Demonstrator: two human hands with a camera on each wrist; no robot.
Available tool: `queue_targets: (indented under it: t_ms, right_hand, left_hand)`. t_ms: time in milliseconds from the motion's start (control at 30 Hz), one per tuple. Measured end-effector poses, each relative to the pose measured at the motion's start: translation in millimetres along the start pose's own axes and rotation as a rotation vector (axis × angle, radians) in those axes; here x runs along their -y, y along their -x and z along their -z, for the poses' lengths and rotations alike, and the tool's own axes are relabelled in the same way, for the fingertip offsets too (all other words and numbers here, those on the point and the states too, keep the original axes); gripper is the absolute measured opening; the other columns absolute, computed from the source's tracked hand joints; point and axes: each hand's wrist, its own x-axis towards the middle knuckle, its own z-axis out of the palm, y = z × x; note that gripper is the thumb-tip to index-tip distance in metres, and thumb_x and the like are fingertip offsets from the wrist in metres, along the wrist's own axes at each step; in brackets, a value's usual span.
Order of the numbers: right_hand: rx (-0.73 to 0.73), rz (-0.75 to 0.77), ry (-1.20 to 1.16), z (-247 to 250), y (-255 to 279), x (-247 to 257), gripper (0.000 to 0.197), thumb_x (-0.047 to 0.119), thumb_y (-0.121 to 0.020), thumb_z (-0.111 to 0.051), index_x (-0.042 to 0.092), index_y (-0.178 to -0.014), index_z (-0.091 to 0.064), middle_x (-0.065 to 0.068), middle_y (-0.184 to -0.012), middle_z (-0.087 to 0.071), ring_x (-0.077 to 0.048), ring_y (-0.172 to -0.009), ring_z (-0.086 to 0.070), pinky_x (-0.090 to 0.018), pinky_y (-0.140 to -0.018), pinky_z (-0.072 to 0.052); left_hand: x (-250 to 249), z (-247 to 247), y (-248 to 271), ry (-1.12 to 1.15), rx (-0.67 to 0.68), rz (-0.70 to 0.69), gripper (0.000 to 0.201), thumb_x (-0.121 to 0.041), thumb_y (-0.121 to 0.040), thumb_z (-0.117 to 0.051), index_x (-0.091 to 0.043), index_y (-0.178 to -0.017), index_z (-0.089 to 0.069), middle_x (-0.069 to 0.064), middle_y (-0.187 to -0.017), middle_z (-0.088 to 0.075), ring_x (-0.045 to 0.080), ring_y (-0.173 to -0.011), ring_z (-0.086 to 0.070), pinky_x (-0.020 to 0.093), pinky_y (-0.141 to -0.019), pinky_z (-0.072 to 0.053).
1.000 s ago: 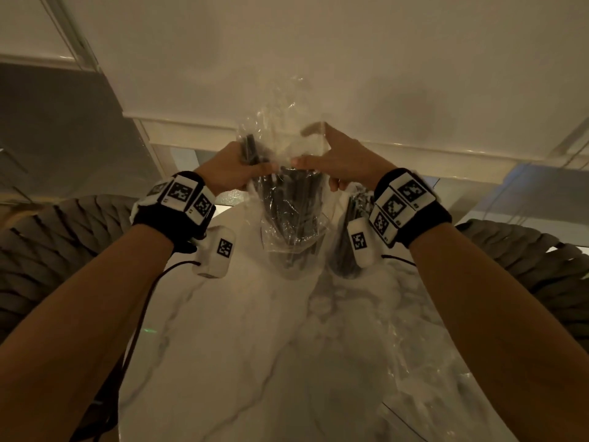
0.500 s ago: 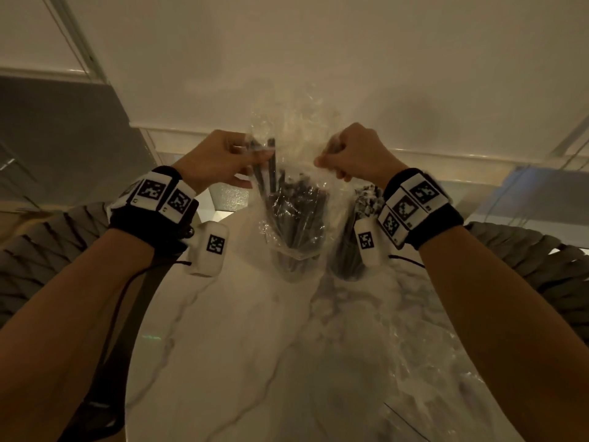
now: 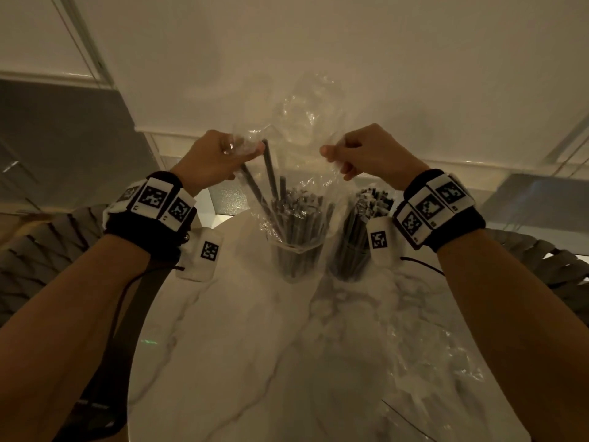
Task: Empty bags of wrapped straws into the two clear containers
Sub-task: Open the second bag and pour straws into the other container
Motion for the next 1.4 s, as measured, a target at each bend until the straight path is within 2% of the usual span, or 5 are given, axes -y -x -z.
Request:
queue_targets:
  t_ms: [533, 833, 1000, 1133, 1400]
  right_hand:
    - [-0.251, 0.207, -0.09, 33.6, 37.8, 42.3, 0.044, 0.048, -0.086, -0.059, 0.006, -0.093, -0.07, 0.001, -0.079, -0.067, -0.002, -0.06, -0.056, -0.026, -0.069, -0.054]
    - [-0.31, 0.352, -0.307, 58.2, 106.3, 66.4, 0.006, 0.023, -0.082, -0.069, 0.024, -0.088, -0.07, 0.002, -0.093, -0.072, -0.015, -0.08, -0.066, -0.028, -0.075, -0.056]
    - [-0.157, -0.038, -0.199, -1.3, 230.5, -14.2, 0.007, 0.002, -0.078, -0.07, 0.008, -0.078, -0.067, 0.0, -0.075, -0.073, -0.008, -0.065, -0.067, -0.018, -0.065, -0.054]
    - [0.007, -0.429, -0.16, -65.9, 278.1, -85.8, 0.015, 0.005, -0.078, -0.073, 0.004, -0.092, -0.069, -0.019, -0.082, -0.071, -0.025, -0.07, -0.07, -0.044, -0.076, -0.059]
    - [0.166, -0.548, 0.133, -110.6, 275.0, -118.6, 0.026, 0.009, -0.078, -0.069, 0.008, -0.103, -0.065, -0.007, -0.089, -0.064, -0.011, -0.075, -0.062, -0.01, -0.06, -0.045]
  left_hand:
    - [-50.3, 30.1, 14.5, 0.415, -0.301, -0.255, 0.011, -0.012, -0.095, -0.046, -0.02, -0.088, -0.048, 0.007, -0.099, -0.071, 0.023, -0.09, -0.07, 0.032, -0.077, -0.056]
    - [-96.0, 10.9, 43.8, 0.333, -0.482, -0.593, 0.006, -0.014, -0.1, -0.038, -0.008, -0.1, -0.04, -0.01, -0.062, -0.053, 0.01, -0.051, -0.056, 0.026, -0.053, -0.051]
    - [-44.7, -53.2, 135.2, 0.294, -0.052, -0.242, 0.017, 0.005, -0.096, -0.034, -0.009, -0.094, -0.043, 0.008, -0.07, -0.056, 0.012, -0.047, -0.058, 0.024, -0.039, -0.045]
    - [52.0, -106.2, 183.5, 0.141, 0.334, 0.294, 0.011, -0.001, -0.095, -0.038, -0.007, -0.102, -0.045, 0.012, -0.079, -0.063, 0.027, -0.064, -0.062, 0.028, -0.049, -0.05]
    - [133.9, -146.0, 207.5, 0.203, 0.301, 0.693, 0.018, -0.007, -0.095, -0.039, -0.014, -0.081, -0.048, 0.012, -0.068, -0.061, 0.022, -0.045, -0.055, 0.02, -0.047, -0.043]
